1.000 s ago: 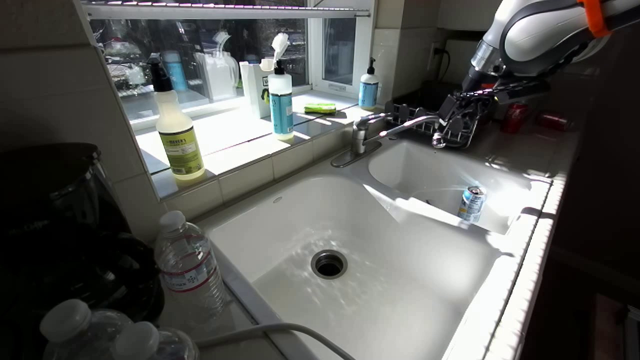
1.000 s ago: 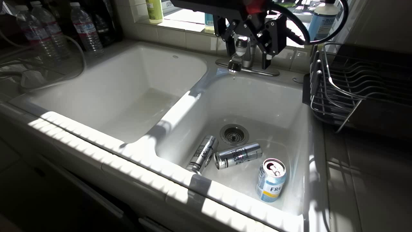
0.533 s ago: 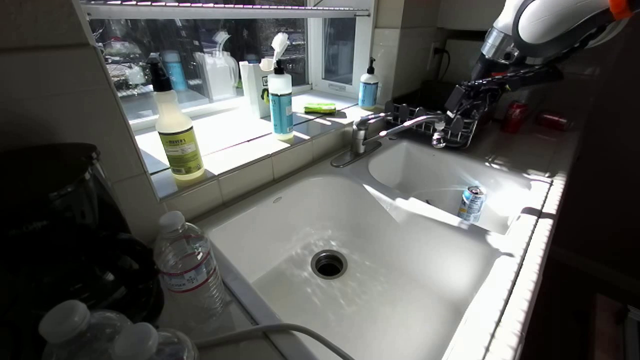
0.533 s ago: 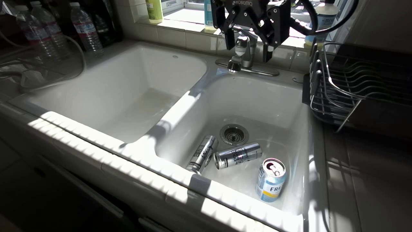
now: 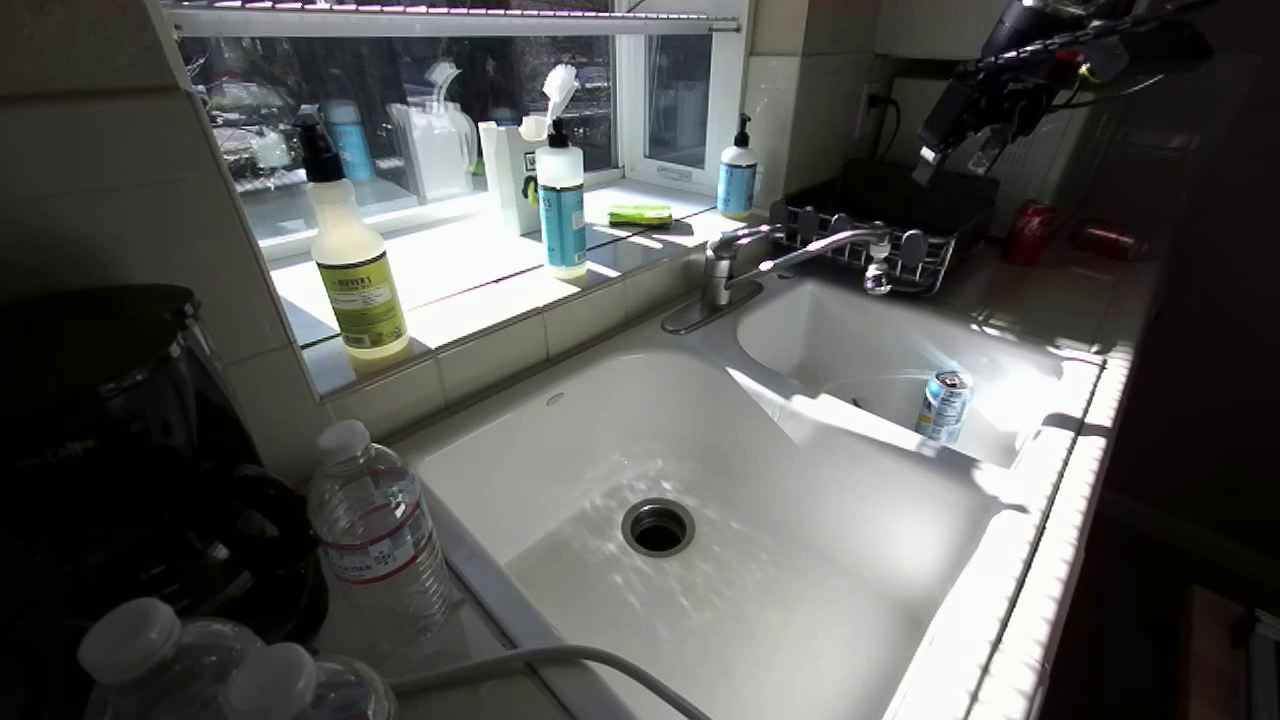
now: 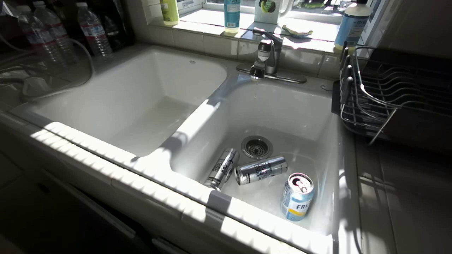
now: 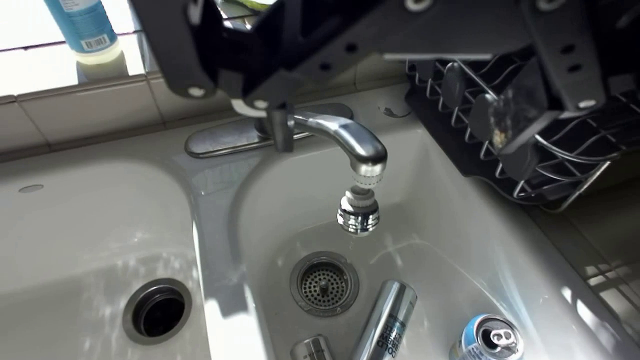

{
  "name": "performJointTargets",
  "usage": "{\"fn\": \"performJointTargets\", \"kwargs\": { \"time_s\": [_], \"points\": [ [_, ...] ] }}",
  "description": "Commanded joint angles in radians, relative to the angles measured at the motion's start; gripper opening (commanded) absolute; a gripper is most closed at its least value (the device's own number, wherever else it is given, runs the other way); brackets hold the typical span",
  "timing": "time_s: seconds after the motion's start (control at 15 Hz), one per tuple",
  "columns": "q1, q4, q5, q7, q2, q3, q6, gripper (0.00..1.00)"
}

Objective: Move the faucet to the right

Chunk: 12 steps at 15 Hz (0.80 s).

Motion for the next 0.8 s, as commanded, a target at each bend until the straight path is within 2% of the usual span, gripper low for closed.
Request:
{"fn": "performJointTargets", "kwargs": {
  "time_s": [0.0,0.4,0.73],
  "points": [
    [-0.019,-0.001,-0.080,0.135,-0.064,0.061,-0.054,1.00],
    [-0.070,-0.011,-0.223,0.425,-0.136,0.173,-0.080,1.00],
    [-0.077,-0.010,-0.273,0.566,-0.178,0.223,-0.157,1.00]
  ]
}}
